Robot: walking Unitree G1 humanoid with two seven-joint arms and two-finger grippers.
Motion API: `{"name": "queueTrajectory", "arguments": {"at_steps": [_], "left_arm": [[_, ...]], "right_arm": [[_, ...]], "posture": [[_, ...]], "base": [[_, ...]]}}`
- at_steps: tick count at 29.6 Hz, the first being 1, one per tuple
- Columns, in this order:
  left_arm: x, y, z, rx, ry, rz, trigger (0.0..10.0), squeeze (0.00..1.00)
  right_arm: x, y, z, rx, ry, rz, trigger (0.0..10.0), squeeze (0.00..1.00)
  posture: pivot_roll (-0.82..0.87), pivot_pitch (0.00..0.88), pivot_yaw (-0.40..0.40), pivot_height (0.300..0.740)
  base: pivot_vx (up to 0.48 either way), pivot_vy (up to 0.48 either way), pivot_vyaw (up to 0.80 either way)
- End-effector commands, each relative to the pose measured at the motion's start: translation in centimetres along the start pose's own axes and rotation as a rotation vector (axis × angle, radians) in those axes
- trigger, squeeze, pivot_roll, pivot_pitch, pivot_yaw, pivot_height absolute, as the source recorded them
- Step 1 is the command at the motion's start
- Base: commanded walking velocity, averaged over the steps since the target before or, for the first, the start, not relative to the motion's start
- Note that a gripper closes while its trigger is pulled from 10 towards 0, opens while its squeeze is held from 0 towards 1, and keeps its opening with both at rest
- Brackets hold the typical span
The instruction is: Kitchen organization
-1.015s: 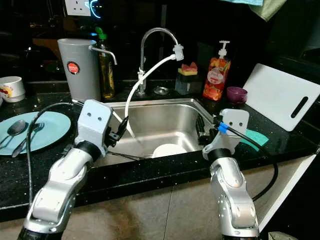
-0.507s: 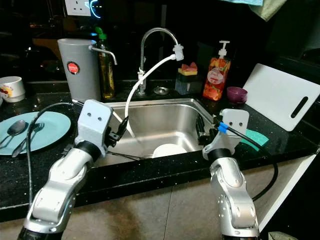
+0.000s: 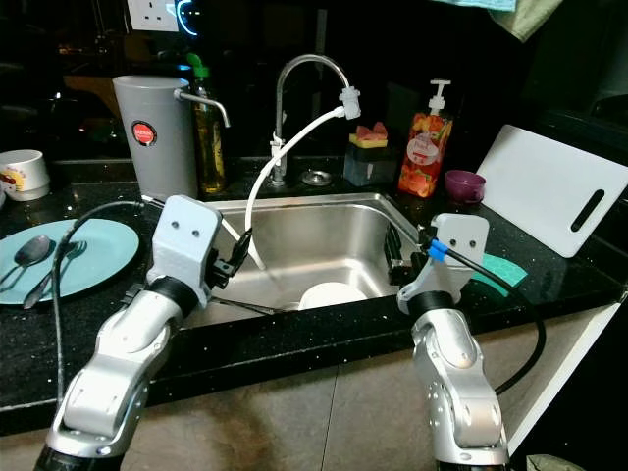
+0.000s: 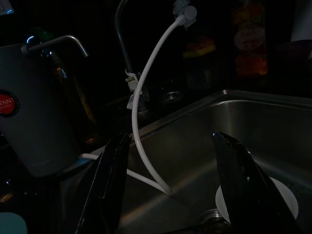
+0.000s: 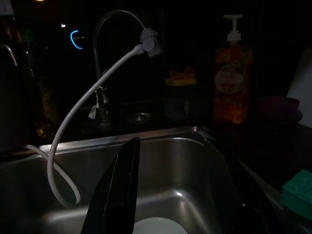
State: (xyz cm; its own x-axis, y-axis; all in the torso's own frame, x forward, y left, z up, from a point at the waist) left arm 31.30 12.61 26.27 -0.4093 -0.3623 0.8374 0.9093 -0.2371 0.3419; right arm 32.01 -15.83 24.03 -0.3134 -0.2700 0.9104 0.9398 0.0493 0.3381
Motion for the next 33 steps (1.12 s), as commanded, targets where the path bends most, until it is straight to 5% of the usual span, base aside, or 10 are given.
{"name": "queueTrajectory", "arguments": {"at_steps": [1,33], "left_arm": [[0.03,0.14,-0.18,-0.009,0.009,-0.001,10.0,0.0],[0.15,0.19,-0.19,-0.006,0.007,-0.005,10.0,0.0]], "right_arm": [[0.04,0.02,-0.09,-0.006,-0.009,-0.005,10.0,0.0],[0.1,0.08,-0.1,-0.006,-0.009,-0.007,10.0,0.0]], "posture": [[0.18,0.019,-0.1,0.74],[0.18,0.019,-0.101,0.74]], "base": [[0.0,0.0,0.0],[0.0,0.0,0.0]]}}
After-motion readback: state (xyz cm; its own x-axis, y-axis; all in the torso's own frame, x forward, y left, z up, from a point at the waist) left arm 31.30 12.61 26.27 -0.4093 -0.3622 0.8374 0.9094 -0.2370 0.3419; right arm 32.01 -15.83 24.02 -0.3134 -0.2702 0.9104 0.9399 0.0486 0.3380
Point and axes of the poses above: a point about 5 cm out from each wrist's last joint towards the gripper, its own y axis pointing out of the wrist towards the gripper, its own x axis along the axis of the wrist's last joint, z = x × y, the point moved 1 cm from there along y, pointing out of the wrist towards the gripper, and after that the axes turned 7 degrees about y, right-handed, at the moved point
